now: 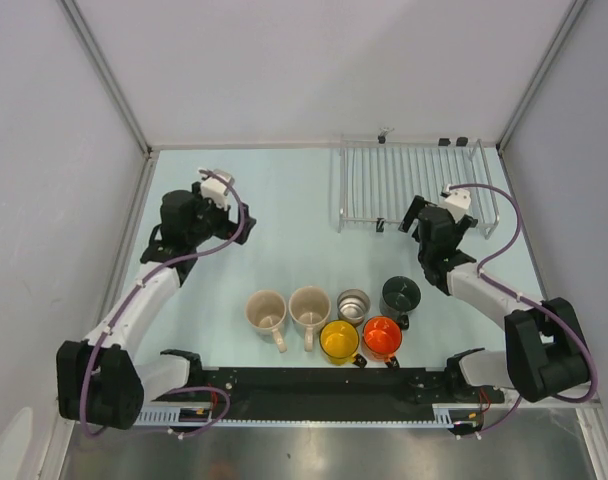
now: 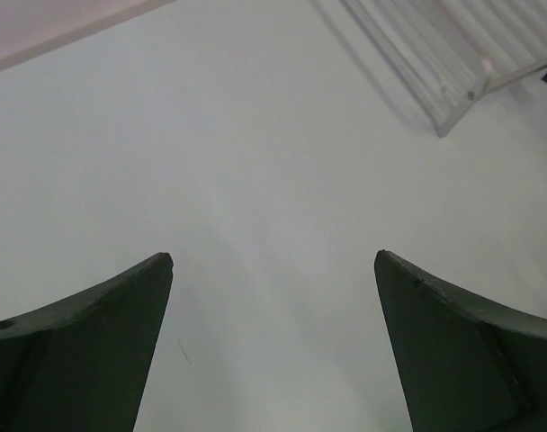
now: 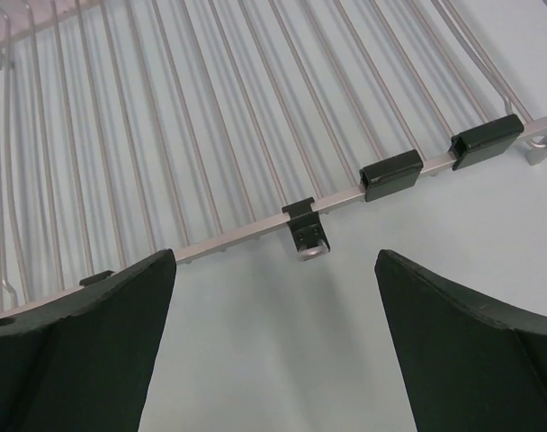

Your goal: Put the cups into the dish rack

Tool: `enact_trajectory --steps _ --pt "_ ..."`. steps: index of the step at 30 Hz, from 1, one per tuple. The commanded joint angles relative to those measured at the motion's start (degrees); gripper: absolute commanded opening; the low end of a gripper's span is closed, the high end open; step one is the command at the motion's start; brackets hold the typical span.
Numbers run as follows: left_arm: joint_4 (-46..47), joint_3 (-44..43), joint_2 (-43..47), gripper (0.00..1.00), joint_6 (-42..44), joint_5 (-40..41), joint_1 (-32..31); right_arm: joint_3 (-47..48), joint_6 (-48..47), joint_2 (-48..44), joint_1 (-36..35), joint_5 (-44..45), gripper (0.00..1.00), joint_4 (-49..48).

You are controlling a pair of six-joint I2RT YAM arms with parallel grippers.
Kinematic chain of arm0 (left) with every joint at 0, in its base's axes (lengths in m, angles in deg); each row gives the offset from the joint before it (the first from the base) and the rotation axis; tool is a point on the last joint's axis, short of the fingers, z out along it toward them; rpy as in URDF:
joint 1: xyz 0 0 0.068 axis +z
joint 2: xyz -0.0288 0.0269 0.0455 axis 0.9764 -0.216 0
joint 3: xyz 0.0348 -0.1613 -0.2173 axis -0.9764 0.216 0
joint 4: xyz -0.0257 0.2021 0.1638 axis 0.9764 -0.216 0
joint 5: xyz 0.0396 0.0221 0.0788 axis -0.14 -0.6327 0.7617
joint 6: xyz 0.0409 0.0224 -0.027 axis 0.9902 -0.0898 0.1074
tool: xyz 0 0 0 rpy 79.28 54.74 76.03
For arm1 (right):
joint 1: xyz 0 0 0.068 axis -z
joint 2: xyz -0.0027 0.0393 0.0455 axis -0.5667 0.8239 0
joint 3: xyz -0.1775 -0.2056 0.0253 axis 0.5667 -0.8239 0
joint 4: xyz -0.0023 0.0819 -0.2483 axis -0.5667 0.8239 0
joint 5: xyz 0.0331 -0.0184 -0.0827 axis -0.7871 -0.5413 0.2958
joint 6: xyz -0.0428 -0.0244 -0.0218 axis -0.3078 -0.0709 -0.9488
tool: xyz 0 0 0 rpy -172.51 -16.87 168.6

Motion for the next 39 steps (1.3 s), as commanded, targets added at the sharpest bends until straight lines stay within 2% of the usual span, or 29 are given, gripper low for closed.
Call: enact_trajectory --steps 1,3,6,7,14,19,24,32,39 --pt "-1.44 -7.95 -2.76 1.0 2.37 2.77 -8.87 -0.58 -1.3 -3.52 -0.28 -1.72 1.0 -4.25" --pt "-1.27 -10.16 -6.18 1.0 2.56 5.24 -11.7 -1.64 -1.74 -4.4 -0.46 -2.25 1.0 -5.22" --pt "-1.27 -15.52 -12.57 0.97 2.29 12.78 -18.2 -2.08 -2.18 -5.11 -0.28 -2.17 1.0 -5.84" --pt "-1.18 -18.49 -14.35 0.97 2.2 17.76 -21.35 -1.99 -2.27 -4.93 -0.2 -1.99 1.0 -5.84" --pt "-1.18 -32.04 -31.93 1.0 -5.34 32.91 -29.29 -0.85 -2.71 -2.74 -0.19 -0.14 1.0 -5.31" --pt "-5.75 -44.15 -42.22 1.0 -7.03 29.51 -29.73 -1.29 -3.49 -3.0 -1.16 -0.85 1.0 -7.33" --pt "-8.47 -51.56 -50.83 0.99 -8.96 27.39 -29.82 -0.94 -4.73 -1.42 -1.43 -0.5 0.99 -8.48" --pt "-11.37 -54.55 -54.18 0.97 -9.31 27.84 -29.82 0.47 -6.22 1.31 -2.39 -0.76 0.99 -8.48" --pt "-12.43 -58.86 -55.59 0.96 -13.09 22.83 -30.43 0.82 -6.84 2.28 -3.1 -0.67 0.99 -9.01"
